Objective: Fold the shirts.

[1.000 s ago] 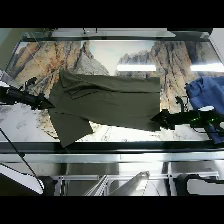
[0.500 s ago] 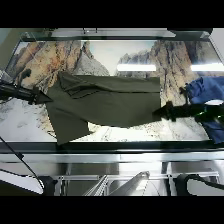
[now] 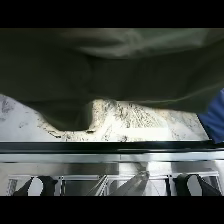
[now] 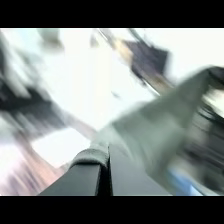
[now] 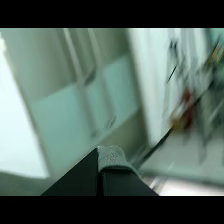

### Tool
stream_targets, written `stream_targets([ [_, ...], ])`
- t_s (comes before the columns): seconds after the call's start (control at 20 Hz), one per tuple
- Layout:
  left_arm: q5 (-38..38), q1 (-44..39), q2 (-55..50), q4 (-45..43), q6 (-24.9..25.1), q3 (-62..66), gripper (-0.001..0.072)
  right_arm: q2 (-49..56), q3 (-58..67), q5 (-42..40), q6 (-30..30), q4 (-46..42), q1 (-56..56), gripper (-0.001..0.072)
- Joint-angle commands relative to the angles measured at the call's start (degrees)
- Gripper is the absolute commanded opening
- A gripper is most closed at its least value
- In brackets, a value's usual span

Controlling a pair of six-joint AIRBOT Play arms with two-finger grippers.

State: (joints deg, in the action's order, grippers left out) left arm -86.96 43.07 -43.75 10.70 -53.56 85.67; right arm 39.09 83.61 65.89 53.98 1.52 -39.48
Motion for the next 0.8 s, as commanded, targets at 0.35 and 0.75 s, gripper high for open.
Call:
stream_targets([
  [0.35, 7.45, 3.02, 6.99, -9.81, -1.51, -1.38, 0.0023, -9.44, -5.49, -0.02, 5.7, -13.16, -4.7, 0.001],
  [0.75, 17.4, -25.94, -23.19, -35.82, 2.05, -15.5, 0.0025, 11.67, -38.93, -12.11, -8.63, -9.86, 14.71, 0.001],
])
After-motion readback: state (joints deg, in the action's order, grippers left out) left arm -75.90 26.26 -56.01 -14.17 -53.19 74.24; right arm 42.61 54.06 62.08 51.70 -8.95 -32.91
